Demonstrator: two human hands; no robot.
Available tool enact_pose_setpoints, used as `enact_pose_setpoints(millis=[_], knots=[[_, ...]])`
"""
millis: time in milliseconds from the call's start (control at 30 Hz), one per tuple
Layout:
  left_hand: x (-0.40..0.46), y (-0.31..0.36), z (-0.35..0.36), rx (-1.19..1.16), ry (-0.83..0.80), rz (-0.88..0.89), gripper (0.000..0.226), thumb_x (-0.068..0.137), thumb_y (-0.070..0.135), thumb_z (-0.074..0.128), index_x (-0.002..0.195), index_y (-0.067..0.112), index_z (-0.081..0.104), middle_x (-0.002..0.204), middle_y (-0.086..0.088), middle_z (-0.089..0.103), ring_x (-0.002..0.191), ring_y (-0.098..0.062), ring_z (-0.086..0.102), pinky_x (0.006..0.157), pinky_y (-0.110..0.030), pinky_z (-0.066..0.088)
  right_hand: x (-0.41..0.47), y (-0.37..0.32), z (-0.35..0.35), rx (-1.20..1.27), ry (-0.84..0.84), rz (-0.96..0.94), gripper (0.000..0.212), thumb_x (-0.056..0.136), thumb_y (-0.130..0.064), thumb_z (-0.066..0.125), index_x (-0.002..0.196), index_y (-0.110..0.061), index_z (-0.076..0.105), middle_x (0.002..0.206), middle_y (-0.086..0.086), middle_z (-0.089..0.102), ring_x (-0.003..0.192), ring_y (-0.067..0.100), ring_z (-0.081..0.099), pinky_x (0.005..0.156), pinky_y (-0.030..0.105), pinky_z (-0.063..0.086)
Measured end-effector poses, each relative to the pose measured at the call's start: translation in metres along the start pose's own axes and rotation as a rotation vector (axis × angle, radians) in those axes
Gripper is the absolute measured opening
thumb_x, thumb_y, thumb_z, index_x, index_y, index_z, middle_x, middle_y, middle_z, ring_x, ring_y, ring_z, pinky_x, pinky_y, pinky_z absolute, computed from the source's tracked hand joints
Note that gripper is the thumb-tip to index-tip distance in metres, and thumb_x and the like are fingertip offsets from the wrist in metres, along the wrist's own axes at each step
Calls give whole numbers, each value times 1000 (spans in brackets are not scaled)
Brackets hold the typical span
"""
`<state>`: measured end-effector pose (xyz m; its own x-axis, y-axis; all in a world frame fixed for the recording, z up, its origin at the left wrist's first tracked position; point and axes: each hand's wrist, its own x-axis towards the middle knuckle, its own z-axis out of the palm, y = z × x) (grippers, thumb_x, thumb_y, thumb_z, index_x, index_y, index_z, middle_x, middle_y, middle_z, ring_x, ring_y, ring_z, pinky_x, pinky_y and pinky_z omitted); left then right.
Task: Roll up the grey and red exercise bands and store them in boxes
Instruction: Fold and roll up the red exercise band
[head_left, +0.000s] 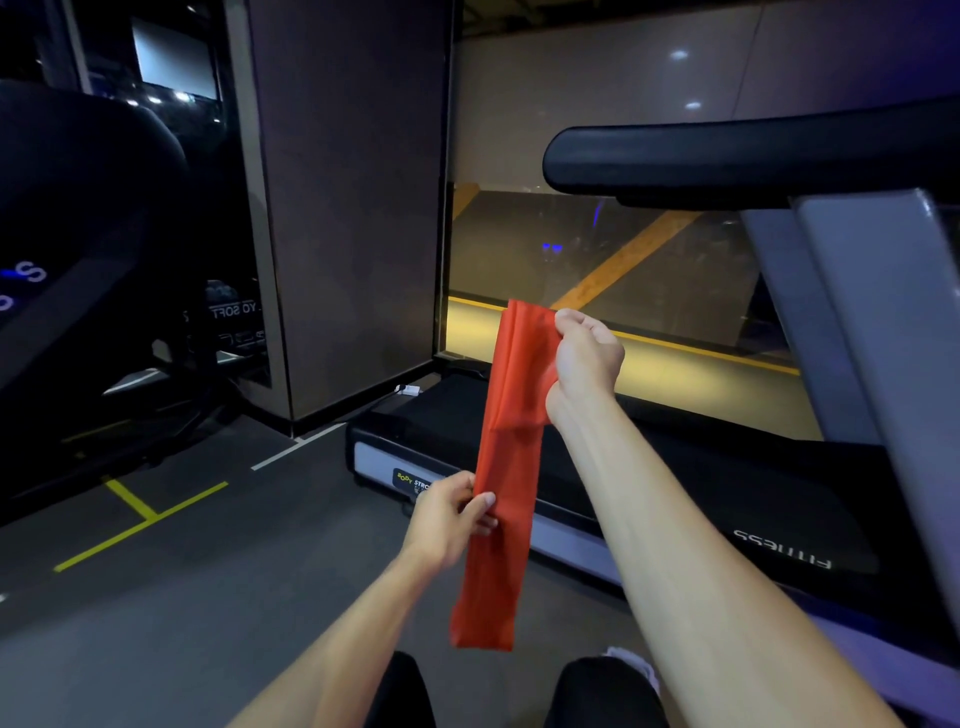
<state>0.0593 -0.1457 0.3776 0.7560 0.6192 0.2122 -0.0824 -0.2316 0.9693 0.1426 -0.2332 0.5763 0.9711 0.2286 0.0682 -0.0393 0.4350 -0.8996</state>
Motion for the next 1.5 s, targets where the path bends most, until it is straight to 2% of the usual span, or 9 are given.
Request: enact_pose_setpoints(millis=[300, 500, 600, 700, 867, 1033, 1167, 1300, 1500], knots=[[4, -8, 1, -112, -3, -73, 16, 100, 3, 60, 89, 7, 71, 82, -9, 75, 66, -24, 71, 62, -34, 61, 0, -3, -4, -14, 2, 4, 13, 96, -15, 66, 86, -22, 70, 101, 0, 72, 101, 20, 67, 99, 43, 54], [11, -14, -15, -76, -170, -98, 15, 96, -7, 60, 105, 0, 70, 98, -15, 73, 90, -22, 68, 81, -28, 56, -1, 1, -22, -74, -52, 43, 10, 93, -17, 70, 84, -20, 72, 104, 7, 76, 104, 27, 70, 97, 45, 56], [7, -18, -20, -269, -119, -291, 23, 100, -8, 48, 115, -7, 65, 79, -7, 74, 80, -18, 74, 86, -30, 59, -5, 6, -37, -111, -118, 104, 8, 94, -12, 69, 88, -17, 72, 94, 6, 74, 91, 23, 70, 84, 37, 59], [6, -22, -26, -418, 27, -398, 19, 105, 10, 49, 106, -1, 64, 80, -12, 65, 84, -26, 77, 78, -33, 62, -18, 14, -52, -130, -213, 185, 8, 95, -8, 68, 91, -13, 71, 82, 4, 71, 73, 16, 65, 68, 28, 54], [-1, -32, -39, -306, 171, -299, 10, 96, 1, 63, 92, 3, 72, 73, -4, 75, 62, -11, 68, 64, -23, 56, -54, 50, -91, -268, -456, 394, 10, 95, -6, 65, 93, -13, 72, 75, 4, 68, 64, 13, 61, 62, 28, 50], [-7, -22, -50, -78, 100, -65, 22, 86, -11, 71, 102, 5, 73, 87, 2, 80, 80, -5, 74, 75, -18, 55, -93, 119, -140, -453, -663, 586, 9, 95, -10, 65, 92, -18, 69, 75, -2, 63, 65, 8, 57, 59, 23, 43], [-9, -8, -60, 76, 59, 110, 31, 80, -7, 79, 101, 17, 75, 97, 1, 80, 97, -13, 75, 91, -28, 56, -99, 136, -151, -436, -673, 510, 11, 94, -11, 66, 90, -20, 70, 75, -1, 62, 64, 9, 52, 60, 26, 37], [-8, 8, -62, 209, 39, 212, 31, 79, 0, 83, 107, 11, 74, 100, 4, 78, 98, -4, 72, 87, -19, 52, -103, 135, -149, -343, -714, 359, 5, 95, -8, 66, 94, -13, 66, 67, -4, 57, 60, 8, 46, 57, 25, 31], [-7, 21, -63, 93, 74, 184, 40, 77, 6, 86, 114, 10, 71, 109, -2, 77, 106, -13, 72, 87, -20, 53, -97, 118, -138, 32, -636, 246, 6, 91, -9, 65, 91, -12, 60, 73, -4, 63, 67, 8, 51, 63, 19, 41]])
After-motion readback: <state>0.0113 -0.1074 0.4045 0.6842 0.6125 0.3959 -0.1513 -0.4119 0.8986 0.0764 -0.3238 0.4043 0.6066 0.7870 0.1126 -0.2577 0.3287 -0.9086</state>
